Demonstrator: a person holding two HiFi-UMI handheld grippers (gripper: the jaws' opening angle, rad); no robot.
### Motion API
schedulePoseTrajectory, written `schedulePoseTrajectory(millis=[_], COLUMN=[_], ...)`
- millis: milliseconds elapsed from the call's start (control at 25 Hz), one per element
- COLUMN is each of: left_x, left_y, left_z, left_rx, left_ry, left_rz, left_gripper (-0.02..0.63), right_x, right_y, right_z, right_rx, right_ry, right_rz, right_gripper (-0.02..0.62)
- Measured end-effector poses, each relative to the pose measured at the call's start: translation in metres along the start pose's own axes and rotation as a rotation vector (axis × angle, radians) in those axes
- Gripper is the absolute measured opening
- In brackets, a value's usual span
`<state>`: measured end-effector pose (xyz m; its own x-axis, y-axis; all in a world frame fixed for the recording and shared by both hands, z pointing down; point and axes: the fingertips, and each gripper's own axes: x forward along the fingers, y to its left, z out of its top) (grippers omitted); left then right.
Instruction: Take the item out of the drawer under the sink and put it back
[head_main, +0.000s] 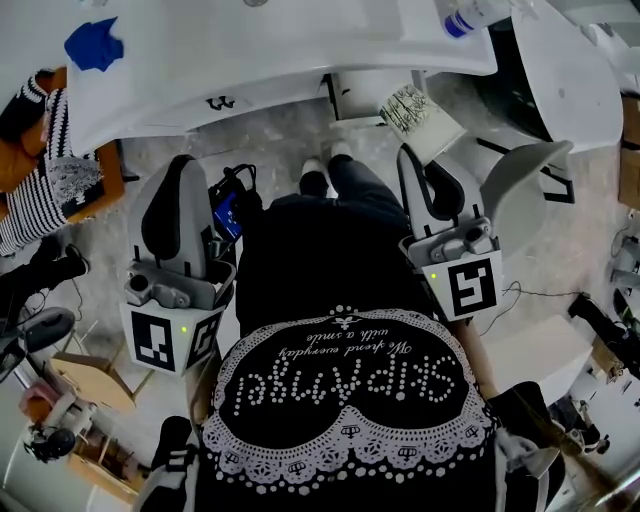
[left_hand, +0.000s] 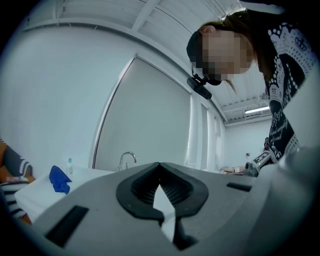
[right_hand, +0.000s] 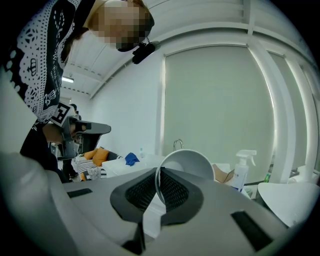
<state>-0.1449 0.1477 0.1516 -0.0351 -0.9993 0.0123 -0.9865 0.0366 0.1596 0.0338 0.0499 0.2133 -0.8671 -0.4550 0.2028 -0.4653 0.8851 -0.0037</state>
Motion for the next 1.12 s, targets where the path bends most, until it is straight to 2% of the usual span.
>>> schedulePoseTrajectory(millis=[240,480,680,760,960,1120], left_x=[0.003,0.012,0.018,0.019,0.018,0.014], left_y=[-0.002,-0.013,-0.023,-0.026,-0.025,-0.027], left_z=[0.001,0.001,-0.007,-0.007,-0.006,-0.008], left_rx=[-0.004,-0.029,-0.02,-0.036,-0.133,-0.129], left_ry=[0.007,0.005,0.041,0.041,0.009,0.013], left_rz=[0.008,-0.027,-0.046,-0.062,-0.085,-0.098], left_gripper=[0.005,0.005,0.005,0.003,0.005,0.005], right_x=[-0.002,-0.004,-0.008,-0.009,-0.014,-0.018], right_y=[0.001,0.002,0.001,0.001,0.002,0.002], right_z=[-0.002,-0.003,-0.005,-0.006,-0.008,-0.009], right_rx=[-0.001,0.004,0.011,0.015,0.031,0.035], right_ry=[0.009,0.013,0.016,0.017,0.018,0.016], right_rz=[0.0,-0.003,-0.007,-0.012,-0.03,-0.046], right_gripper=[0.026,0.026,0.026,0.026,0.026,0.026])
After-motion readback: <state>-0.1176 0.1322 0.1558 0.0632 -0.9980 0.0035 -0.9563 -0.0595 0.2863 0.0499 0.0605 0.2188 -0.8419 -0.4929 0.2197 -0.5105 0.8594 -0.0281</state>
